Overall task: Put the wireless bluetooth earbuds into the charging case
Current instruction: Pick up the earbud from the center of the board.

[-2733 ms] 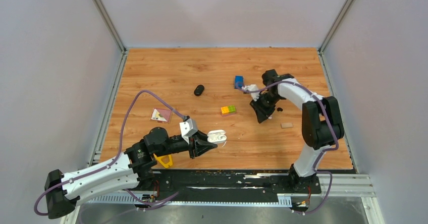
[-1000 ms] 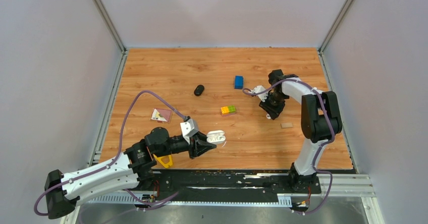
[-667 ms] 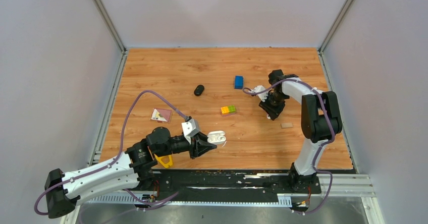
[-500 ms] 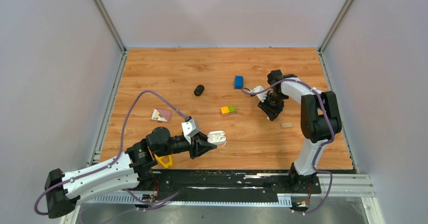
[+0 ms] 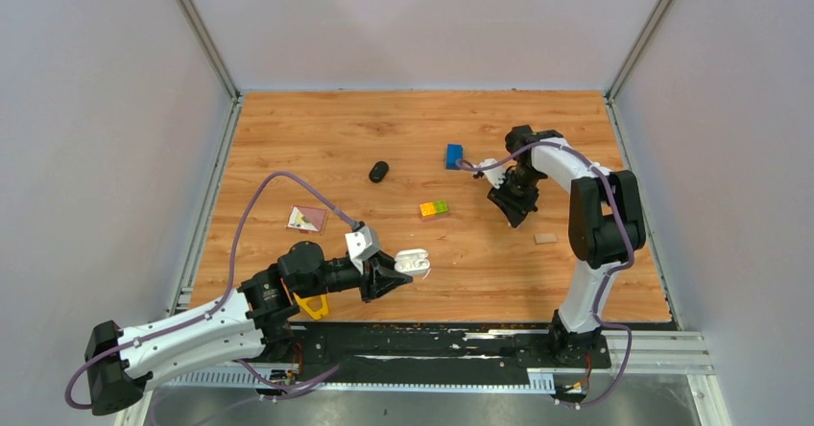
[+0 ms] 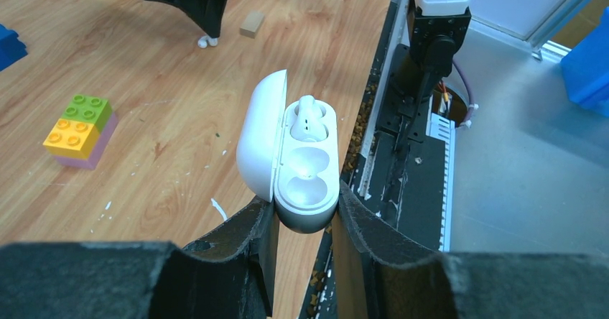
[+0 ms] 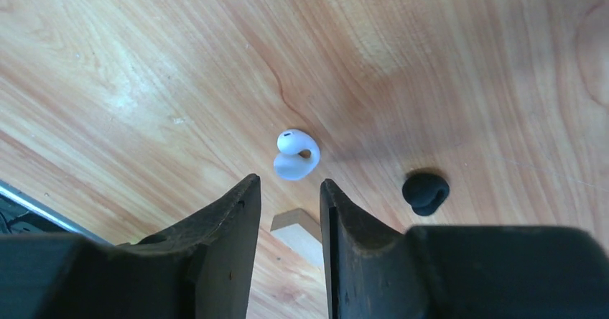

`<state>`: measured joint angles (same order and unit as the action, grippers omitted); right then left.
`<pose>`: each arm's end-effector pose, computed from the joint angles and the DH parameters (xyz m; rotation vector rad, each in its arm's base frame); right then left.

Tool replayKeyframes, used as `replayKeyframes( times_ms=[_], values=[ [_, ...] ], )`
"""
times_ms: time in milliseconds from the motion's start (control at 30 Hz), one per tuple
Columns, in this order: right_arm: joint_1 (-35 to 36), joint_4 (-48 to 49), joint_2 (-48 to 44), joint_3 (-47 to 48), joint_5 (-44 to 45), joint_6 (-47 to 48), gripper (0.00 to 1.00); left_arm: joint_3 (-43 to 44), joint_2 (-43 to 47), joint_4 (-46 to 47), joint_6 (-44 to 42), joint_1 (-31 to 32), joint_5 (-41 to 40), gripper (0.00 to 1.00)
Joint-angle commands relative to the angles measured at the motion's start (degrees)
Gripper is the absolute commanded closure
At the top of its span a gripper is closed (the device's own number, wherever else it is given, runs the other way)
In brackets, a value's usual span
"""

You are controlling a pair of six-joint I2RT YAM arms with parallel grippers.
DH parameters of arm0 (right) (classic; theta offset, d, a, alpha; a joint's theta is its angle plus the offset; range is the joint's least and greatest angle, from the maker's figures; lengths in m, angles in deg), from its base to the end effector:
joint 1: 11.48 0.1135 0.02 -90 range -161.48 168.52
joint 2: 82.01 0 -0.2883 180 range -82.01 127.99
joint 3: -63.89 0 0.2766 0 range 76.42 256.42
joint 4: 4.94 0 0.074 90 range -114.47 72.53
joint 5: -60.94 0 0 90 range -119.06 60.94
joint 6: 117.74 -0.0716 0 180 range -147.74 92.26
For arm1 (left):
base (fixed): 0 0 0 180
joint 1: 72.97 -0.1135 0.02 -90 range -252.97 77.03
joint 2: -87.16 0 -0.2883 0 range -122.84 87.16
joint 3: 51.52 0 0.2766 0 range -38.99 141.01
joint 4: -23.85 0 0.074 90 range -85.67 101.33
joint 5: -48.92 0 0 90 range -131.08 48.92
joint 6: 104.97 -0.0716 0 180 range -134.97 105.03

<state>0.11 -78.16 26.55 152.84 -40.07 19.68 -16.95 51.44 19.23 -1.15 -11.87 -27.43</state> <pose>0.3550 0.0868 0.1499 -1.5272 2.7138 0.3092 0.0844 -0.1879 0.2618 0.9007 1.5717 -1.1614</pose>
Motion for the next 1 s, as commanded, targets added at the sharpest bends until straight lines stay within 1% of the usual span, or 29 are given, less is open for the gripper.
replayKeyframes(
  times_ms=[0, 167, 300, 567, 967],
  values=[
    [0.1, -4.8, -2.3, 5.6, -0.4, 1.8, 0.65, 1.7, -0.1, 2.9, 0.1, 0.2, 0.9, 1.00],
    [0.0, -6.3, 1.9, 9.3, -1.1, 2.0, 0.75, 1.9, -0.6, 3.3, 0.6, 0.3, 1.1, 1.00],
    [-0.7, -7.1, 5.3, 10.5, -2.6, 1.3, 0.78, 2.0, 0.0, 2.5, 0.6, 0.2, 0.9, 1.00],
    [-1.6, -5.0, 5.4, 9.1, -3.6, 0.0, 0.78, 1.3, 0.2, 2.8, 0.6, 0.3, 0.7, 1.00],
    [-1.7, -4.8, 5.4, 6.6, -5.0, -0.5, 0.77, 1.4, 0.2, 2.3, 0.7, 0.3, 0.5, 1.00]
  ],
)
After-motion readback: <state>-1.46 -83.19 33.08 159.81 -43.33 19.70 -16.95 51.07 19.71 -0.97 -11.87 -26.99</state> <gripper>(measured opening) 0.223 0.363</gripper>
